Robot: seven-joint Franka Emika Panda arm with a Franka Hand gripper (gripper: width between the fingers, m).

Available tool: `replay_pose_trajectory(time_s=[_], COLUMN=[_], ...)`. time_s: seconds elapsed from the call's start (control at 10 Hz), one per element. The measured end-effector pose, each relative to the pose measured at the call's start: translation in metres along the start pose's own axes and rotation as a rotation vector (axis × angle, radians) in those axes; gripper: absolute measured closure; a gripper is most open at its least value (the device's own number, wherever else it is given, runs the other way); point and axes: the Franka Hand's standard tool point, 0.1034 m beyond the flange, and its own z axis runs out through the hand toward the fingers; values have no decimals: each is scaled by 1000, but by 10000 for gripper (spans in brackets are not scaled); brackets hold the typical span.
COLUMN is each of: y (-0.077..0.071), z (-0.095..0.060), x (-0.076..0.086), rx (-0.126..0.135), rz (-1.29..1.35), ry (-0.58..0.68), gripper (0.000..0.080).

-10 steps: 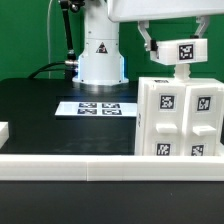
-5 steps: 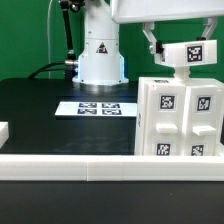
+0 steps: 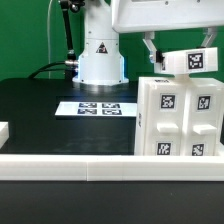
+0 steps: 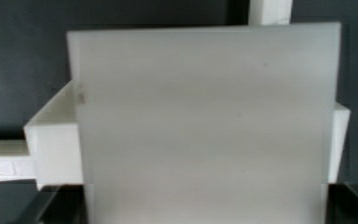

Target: Assemble cabinet

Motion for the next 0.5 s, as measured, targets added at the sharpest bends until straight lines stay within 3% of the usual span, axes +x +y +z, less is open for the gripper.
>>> replay_pose_trajectory(time_s=[0.5], y=[2], z=[0], x=[4], rx=[-1], rz=[-12], ry=[22], gripper=[236])
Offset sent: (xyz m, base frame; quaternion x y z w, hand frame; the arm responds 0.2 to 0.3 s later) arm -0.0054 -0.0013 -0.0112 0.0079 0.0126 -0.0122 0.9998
